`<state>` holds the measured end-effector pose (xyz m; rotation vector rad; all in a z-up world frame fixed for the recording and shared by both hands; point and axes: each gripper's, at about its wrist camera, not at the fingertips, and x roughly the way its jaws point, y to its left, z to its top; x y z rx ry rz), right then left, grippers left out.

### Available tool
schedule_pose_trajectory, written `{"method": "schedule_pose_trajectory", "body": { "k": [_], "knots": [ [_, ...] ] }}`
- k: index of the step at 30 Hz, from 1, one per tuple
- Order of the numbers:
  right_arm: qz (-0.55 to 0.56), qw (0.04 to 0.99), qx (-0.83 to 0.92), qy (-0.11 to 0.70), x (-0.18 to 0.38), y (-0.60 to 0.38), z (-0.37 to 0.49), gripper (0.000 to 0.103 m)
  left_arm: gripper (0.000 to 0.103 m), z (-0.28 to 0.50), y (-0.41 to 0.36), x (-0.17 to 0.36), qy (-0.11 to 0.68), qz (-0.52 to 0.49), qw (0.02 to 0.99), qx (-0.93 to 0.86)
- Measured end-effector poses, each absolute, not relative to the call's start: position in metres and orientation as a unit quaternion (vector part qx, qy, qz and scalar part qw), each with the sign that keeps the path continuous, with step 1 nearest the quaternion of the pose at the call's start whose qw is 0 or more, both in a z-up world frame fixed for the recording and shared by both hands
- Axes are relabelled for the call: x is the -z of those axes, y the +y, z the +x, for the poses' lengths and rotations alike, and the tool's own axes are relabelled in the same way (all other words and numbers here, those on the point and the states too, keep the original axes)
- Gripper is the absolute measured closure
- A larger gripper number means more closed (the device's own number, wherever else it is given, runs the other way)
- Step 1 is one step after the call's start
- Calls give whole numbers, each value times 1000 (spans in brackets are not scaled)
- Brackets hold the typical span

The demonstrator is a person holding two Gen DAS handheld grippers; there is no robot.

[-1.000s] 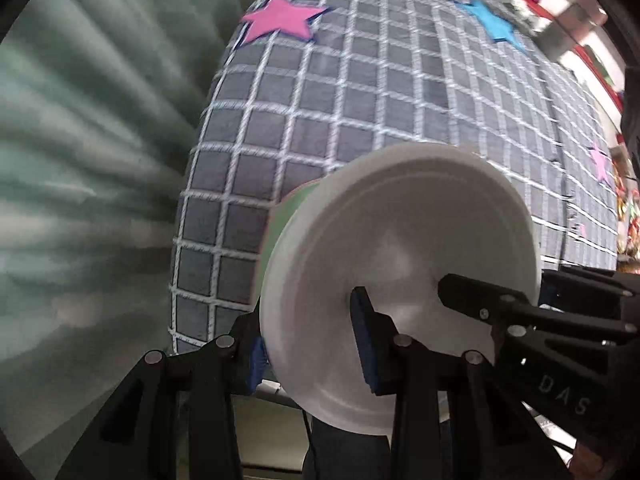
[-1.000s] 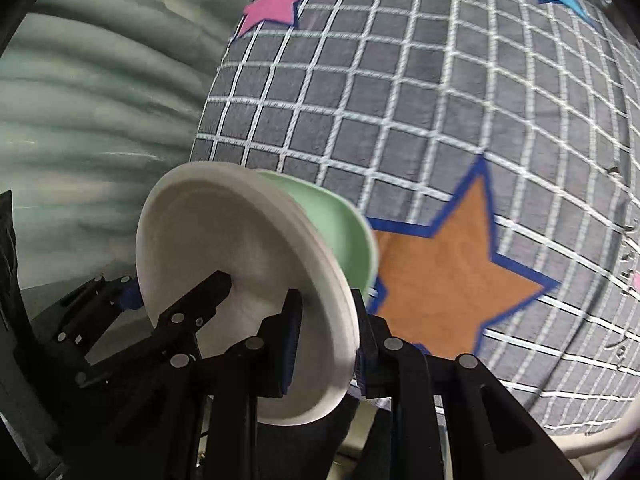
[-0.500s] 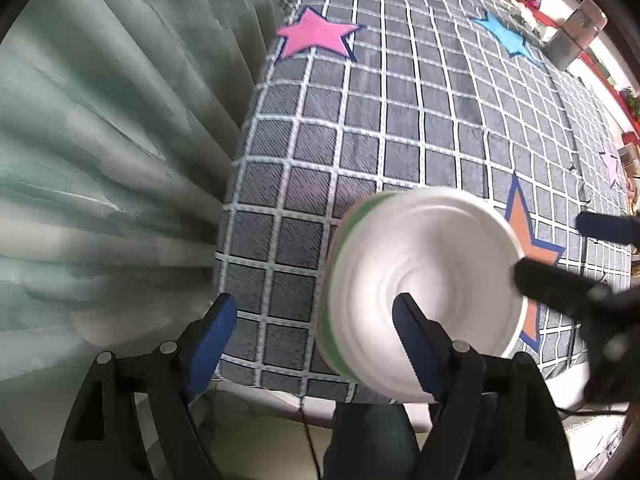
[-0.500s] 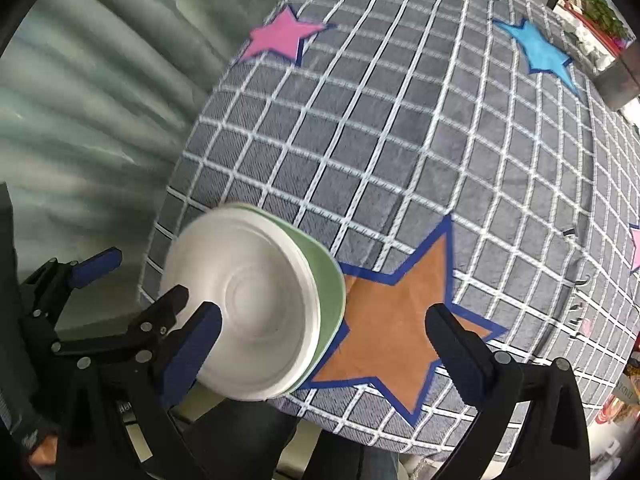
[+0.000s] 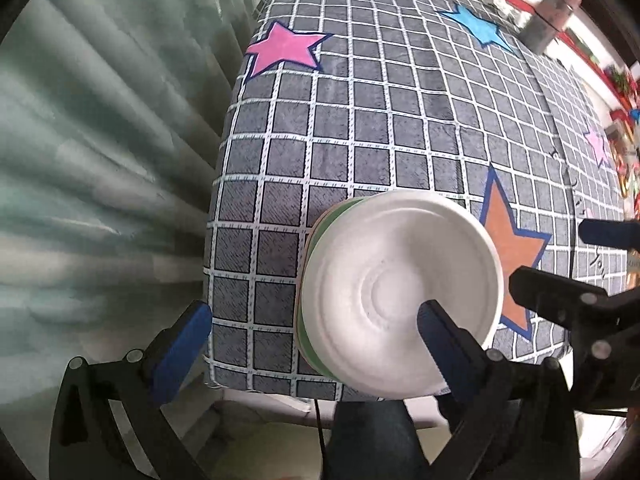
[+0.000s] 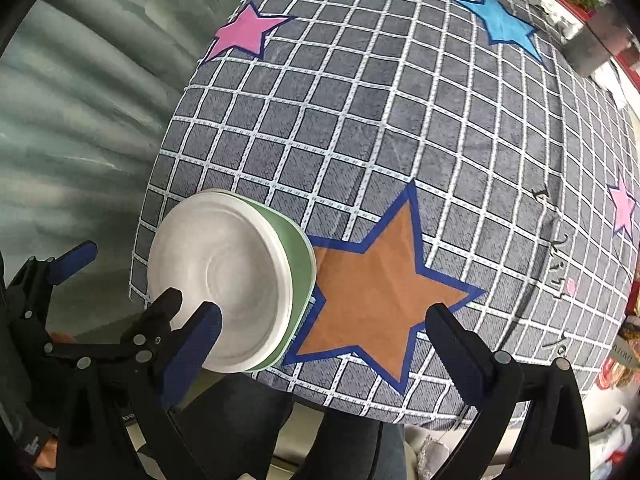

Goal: Organize plates and bowls

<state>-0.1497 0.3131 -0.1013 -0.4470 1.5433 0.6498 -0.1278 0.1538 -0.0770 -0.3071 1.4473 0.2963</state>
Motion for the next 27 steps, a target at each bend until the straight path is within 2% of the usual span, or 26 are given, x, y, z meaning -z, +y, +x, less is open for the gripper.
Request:
{"method": "schedule_pose_trajectory", "body": {
  "k": [5,9,27],
  "knots": [
    [-199,648,-282,680,95,318,-150,0,0,-126,152,66,660,-112,731,-134],
    [-212,648,-292,671,109,336,-152,0,0,-128,150,77,659,-97,733,-142],
    [-208,639,-279,686,111,320,-158,0,0,-128,127,78,668,-83,730,-119]
  ]
}}
